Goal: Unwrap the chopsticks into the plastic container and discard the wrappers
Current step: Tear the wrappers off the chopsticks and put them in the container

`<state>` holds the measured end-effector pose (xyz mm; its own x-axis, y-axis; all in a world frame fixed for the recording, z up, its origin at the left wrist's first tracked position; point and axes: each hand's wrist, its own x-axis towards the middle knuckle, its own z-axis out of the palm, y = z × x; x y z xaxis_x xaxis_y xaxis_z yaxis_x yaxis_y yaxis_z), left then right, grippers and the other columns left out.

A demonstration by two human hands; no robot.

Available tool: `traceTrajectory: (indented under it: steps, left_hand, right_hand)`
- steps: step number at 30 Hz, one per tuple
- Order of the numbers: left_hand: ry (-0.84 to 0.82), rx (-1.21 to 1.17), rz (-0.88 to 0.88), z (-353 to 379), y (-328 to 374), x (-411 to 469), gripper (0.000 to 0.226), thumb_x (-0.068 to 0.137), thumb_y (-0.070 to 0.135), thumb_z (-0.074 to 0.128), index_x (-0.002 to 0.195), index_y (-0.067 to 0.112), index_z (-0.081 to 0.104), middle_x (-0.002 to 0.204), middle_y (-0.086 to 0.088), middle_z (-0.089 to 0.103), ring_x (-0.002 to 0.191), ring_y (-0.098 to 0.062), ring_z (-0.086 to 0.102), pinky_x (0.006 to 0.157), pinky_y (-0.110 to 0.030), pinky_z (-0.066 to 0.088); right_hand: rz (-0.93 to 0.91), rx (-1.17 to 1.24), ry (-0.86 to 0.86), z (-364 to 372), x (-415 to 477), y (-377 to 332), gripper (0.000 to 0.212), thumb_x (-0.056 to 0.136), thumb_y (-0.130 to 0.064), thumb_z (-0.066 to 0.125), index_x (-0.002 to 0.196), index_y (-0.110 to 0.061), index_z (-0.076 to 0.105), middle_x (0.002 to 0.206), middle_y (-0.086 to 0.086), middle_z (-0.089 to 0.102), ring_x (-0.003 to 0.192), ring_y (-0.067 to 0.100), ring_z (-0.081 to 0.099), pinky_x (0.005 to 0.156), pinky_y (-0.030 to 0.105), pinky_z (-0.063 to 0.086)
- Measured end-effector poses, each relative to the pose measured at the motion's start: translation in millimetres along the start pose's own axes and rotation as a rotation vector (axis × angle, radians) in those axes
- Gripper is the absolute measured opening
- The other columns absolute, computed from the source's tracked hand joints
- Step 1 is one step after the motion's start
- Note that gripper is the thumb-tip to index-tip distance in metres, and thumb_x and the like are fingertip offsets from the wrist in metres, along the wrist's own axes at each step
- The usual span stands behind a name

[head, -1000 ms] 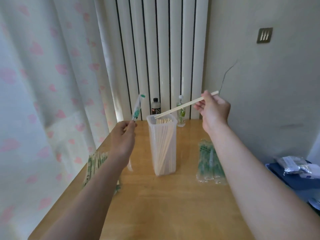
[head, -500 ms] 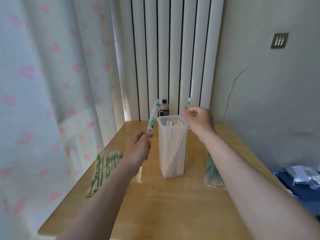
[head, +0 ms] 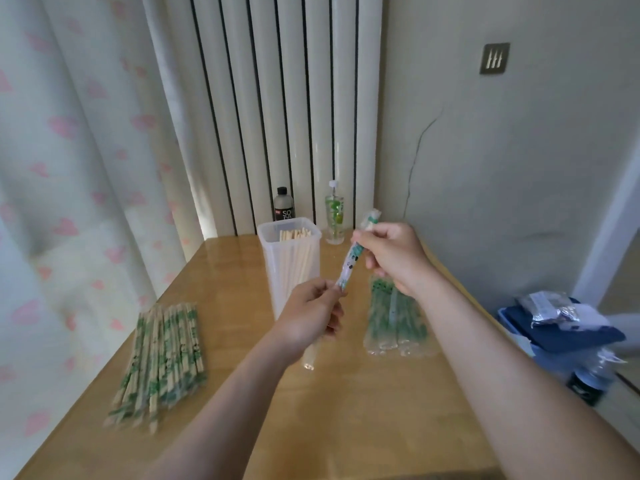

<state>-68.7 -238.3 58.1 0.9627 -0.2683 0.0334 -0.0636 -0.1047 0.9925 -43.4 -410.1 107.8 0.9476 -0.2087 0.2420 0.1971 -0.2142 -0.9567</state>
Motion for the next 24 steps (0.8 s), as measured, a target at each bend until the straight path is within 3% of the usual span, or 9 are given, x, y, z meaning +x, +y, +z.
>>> traceTrajectory:
  steps: [5, 7, 8, 10, 11, 13, 16, 18, 24]
  left_hand:
    - [0.001, 0.068, -0.124, 27.6, -22.0, 20.3, 0.020, 0.101, 0.021, 0.055, 0.092, 0.008, 0.067, 0.080, -0.013, 0.058, 0.071, -0.022, 0.061, 0.067, -0.038, 0.062]
    - [0.033, 0.126, -0.145, 35.1, -29.2, 30.9, 0.020, 0.099, 0.021, 0.059, 0.085, 0.008, 0.065, 0.074, -0.011, 0.059, 0.067, -0.023, 0.061, 0.071, -0.042, 0.061]
    - [0.040, 0.162, -0.143, 39.5, -32.1, 36.8, 0.019, 0.098, 0.020, 0.060, 0.082, 0.010, 0.065, 0.073, -0.009, 0.059, 0.066, -0.022, 0.059, 0.070, -0.040, 0.059]
    - [0.050, 0.225, -0.131, 49.3, -34.9, 47.0, 0.014, 0.097, 0.018, 0.061, 0.087, 0.009, 0.066, 0.074, -0.007, 0.058, 0.063, -0.018, 0.055, 0.060, -0.027, 0.051]
    - [0.061, 0.245, -0.131, 55.0, -36.2, 53.2, 0.012, 0.097, 0.017, 0.062, 0.092, 0.006, 0.066, 0.074, -0.007, 0.058, 0.061, -0.016, 0.053, 0.053, -0.021, 0.046]
    - [0.087, 0.277, -0.138, 67.2, -40.9, 68.6, 0.015, 0.096, 0.017, 0.064, 0.101, 0.003, 0.065, 0.076, -0.007, 0.059, 0.061, -0.015, 0.052, 0.046, -0.017, 0.042]
    - [0.108, 0.359, -0.143, 84.9, -47.7, 95.0, 0.015, 0.094, 0.023, 0.066, 0.104, 0.011, 0.062, 0.085, -0.006, 0.064, 0.071, -0.018, 0.058, 0.061, -0.028, 0.049]
    - [0.120, 0.423, -0.136, 96.1, -50.9, 110.3, 0.012, 0.095, 0.023, 0.064, 0.101, 0.014, 0.060, 0.090, -0.007, 0.065, 0.077, -0.019, 0.059, 0.064, -0.030, 0.048]
    - [0.131, 0.578, -0.106, 118.4, -60.7, 142.4, 0.014, 0.095, 0.020, 0.061, 0.082, 0.017, 0.055, 0.082, -0.008, 0.063, 0.079, -0.026, 0.064, 0.069, -0.038, 0.052]
  right_hand:
    - [0.187, 0.072, 0.235, -43.5, 8.8, 58.1, 0.024, 0.103, -0.029, 0.061, 0.095, -0.009, 0.071, 0.072, 0.002, 0.062, 0.047, 0.014, 0.050, 0.041, 0.025, 0.032]
    - [0.232, -0.090, 0.359, -63.0, 8.1, 88.7, 0.024, 0.102, -0.024, 0.056, 0.095, -0.008, 0.072, 0.079, 0.005, 0.067, 0.061, 0.024, 0.062, 0.053, 0.032, 0.047]
    - [0.252, -0.225, 0.378, -72.2, 6.1, 105.6, 0.022, 0.101, -0.021, 0.054, 0.095, -0.008, 0.072, 0.088, 0.007, 0.071, 0.077, 0.030, 0.068, 0.064, 0.035, 0.051]
    - [0.327, -0.470, 0.356, -85.4, -6.4, 134.0, 0.021, 0.102, -0.018, 0.051, 0.104, -0.011, 0.071, 0.108, 0.008, 0.071, 0.103, 0.032, 0.065, 0.078, 0.032, 0.046]
    - [0.347, -0.538, 0.339, -89.5, -13.3, 147.4, 0.020, 0.103, -0.018, 0.050, 0.104, -0.012, 0.069, 0.112, 0.008, 0.070, 0.105, 0.032, 0.064, 0.079, 0.032, 0.046]
    - [0.347, -0.612, 0.326, -93.6, -26.0, 167.2, 0.016, 0.103, -0.017, 0.050, 0.097, -0.015, 0.065, 0.106, 0.007, 0.071, 0.096, 0.031, 0.064, 0.075, 0.034, 0.049]
    - [0.281, -0.658, 0.326, -92.5, -31.2, 180.5, 0.014, 0.099, -0.014, 0.053, 0.088, -0.015, 0.061, 0.087, 0.003, 0.067, 0.082, 0.028, 0.062, 0.066, 0.037, 0.050]
    - [0.264, -0.673, 0.312, -91.6, -31.0, 183.1, 0.014, 0.096, -0.013, 0.054, 0.083, -0.015, 0.060, 0.079, 0.003, 0.064, 0.077, 0.028, 0.061, 0.066, 0.040, 0.053]
    - [0.254, -0.631, 0.294, -95.6, -26.7, 188.2, 0.024, 0.096, -0.017, 0.056, 0.074, -0.024, 0.052, 0.070, -0.003, 0.057, 0.065, 0.020, 0.055, 0.050, 0.033, 0.036]
